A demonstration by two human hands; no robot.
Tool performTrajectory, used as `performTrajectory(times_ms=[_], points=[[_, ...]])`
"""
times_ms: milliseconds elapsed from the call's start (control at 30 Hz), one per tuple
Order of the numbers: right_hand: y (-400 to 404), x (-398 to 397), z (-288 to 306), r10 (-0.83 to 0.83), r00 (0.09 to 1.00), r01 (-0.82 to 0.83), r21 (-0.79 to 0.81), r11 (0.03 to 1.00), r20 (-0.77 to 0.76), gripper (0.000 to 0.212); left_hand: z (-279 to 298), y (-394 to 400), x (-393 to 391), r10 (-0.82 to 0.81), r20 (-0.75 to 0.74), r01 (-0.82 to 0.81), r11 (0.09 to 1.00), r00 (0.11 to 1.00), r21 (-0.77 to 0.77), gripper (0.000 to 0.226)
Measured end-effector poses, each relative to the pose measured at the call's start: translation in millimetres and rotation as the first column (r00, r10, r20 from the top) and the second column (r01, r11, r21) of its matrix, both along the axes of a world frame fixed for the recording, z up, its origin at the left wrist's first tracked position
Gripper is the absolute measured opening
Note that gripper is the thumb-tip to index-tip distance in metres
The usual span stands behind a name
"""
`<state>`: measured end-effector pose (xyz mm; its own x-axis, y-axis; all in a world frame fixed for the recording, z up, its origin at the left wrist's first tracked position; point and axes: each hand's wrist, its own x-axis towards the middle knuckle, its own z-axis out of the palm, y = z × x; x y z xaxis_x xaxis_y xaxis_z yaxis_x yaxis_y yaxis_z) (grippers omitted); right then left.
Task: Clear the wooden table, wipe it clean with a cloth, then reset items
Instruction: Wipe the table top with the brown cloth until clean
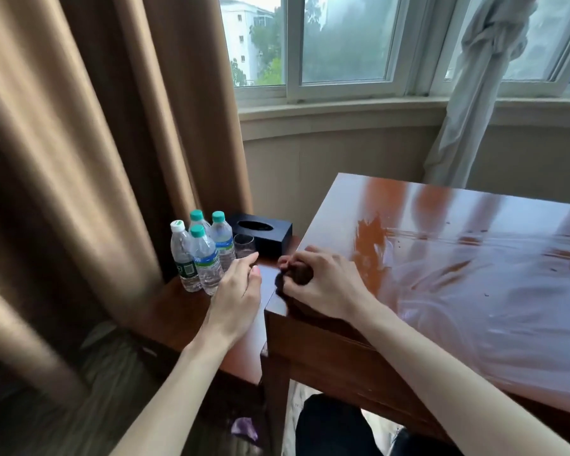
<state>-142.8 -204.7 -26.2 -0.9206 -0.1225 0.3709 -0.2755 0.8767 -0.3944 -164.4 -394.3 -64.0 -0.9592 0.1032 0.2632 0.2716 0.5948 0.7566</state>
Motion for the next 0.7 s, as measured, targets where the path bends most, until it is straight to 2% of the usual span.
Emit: performTrajectory(times_ms=[33,100,133,233,300,333,400,433,500,567,633,700], points=[[11,-21,3,-0.092,0.996,0.092,0.024,0.995,-0.014,0.026,-4,3,4,-0.007,0.003,0.007,1.0,1.0,0.01,0.043],[30,-55,9,-0.324,0.946,0.324,-0.025,0.946,-0.004,0.029,-10,7,14,-0.03,-0.017,0.03,0.999,0.999,-0.023,0.048],[30,-58,8,-0.364,0.931,0.363,-0.022,0.932,-0.031,0.032,-10,8,17,-0.035,-0.034,0.034,0.999,0.999,-0.035,0.049],[4,-7,-3,-0.237,0.97,0.24,0.033,0.97,-0.058,0.037,-3,19,8,-0.031,-0.082,0.03,0.999,0.996,-0.024,0.054],[4,40,-9,-0.114,0.992,0.112,-0.037,0.993,-0.049,0.037,0,34,-2,-0.049,-0.09,0.048,0.999,0.995,-0.018,0.056],[14,46,-6,-0.107,0.994,0.106,-0.045,0.993,-0.027,0.037,0,43,-4,-0.072,-0.087,0.068,0.997,0.994,-0.041,0.053],[44,21,-2,-0.175,0.984,0.175,-0.007,0.985,-0.021,0.038,-3,56,-4,-0.111,-0.083,0.099,0.986,0.99,-0.134,0.045],[58,2,2,-0.266,0.964,0.266,0.002,0.964,-0.019,0.04,-5,59,-2,-0.112,-0.074,0.098,0.981,0.991,-0.169,0.043],[72,-24,6,-0.412,0.911,0.412,-0.035,0.911,-0.001,0.038,-6,61,0,-0.09,-0.048,0.08,0.979,0.995,-0.188,0.043],[56,-19,3,-0.451,0.891,0.452,0.028,0.891,-0.047,0.033,-5,61,-2,-0.084,-0.039,0.076,0.979,0.996,-0.191,0.043],[28,18,-4,-0.372,0.922,0.378,0.036,0.925,-0.111,0.029,-7,60,-3,-0.087,-0.038,0.079,0.98,0.995,-0.181,0.043],[13,57,-9,-0.195,0.978,0.194,-0.018,0.981,-0.069,0.028,-9,59,-4,-0.091,-0.034,0.084,0.982,0.995,-0.169,0.042]])
